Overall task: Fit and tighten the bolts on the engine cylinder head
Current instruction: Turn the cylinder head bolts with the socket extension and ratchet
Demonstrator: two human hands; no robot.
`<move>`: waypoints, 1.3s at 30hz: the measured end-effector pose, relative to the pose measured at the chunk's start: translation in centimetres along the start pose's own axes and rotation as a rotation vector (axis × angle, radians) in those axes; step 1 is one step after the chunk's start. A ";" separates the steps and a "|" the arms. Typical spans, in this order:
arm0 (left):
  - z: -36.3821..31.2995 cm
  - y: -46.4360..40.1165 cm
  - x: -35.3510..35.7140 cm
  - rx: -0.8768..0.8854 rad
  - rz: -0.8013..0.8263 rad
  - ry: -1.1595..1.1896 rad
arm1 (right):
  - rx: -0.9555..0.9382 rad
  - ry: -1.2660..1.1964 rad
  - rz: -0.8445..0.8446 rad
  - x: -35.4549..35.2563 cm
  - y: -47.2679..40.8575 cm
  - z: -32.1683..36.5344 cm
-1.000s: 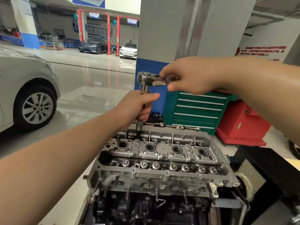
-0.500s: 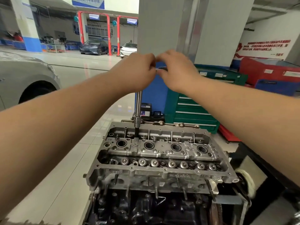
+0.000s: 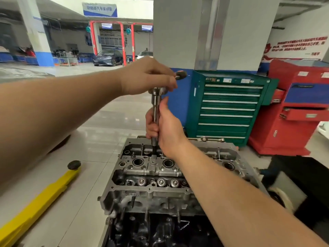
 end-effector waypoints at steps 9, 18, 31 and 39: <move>0.9 1.1 -0.3 -0.231 -0.111 -0.666 | -0.162 0.126 -0.296 -0.4 0.1 -0.4; 0.0 1.6 0.2 0.060 -0.071 -0.402 | -0.203 0.201 -0.171 -0.1 0.5 -0.4; -3.0 0.9 1.2 0.279 -0.068 -0.368 | -0.254 0.333 -0.308 -0.8 1.6 -1.4; 2.2 -1.2 1.2 -0.412 0.097 -0.724 | -0.319 0.520 -0.338 -0.6 1.5 -1.0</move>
Point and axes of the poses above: each hand's wrist, its own y-axis away from the middle knuckle, its own x-axis out of the palm, z = x × y, the point moved 9 cm from there along -y, towards the middle knuckle, and after that the axes turned 4 degrees about x, right-handed, at the moved point
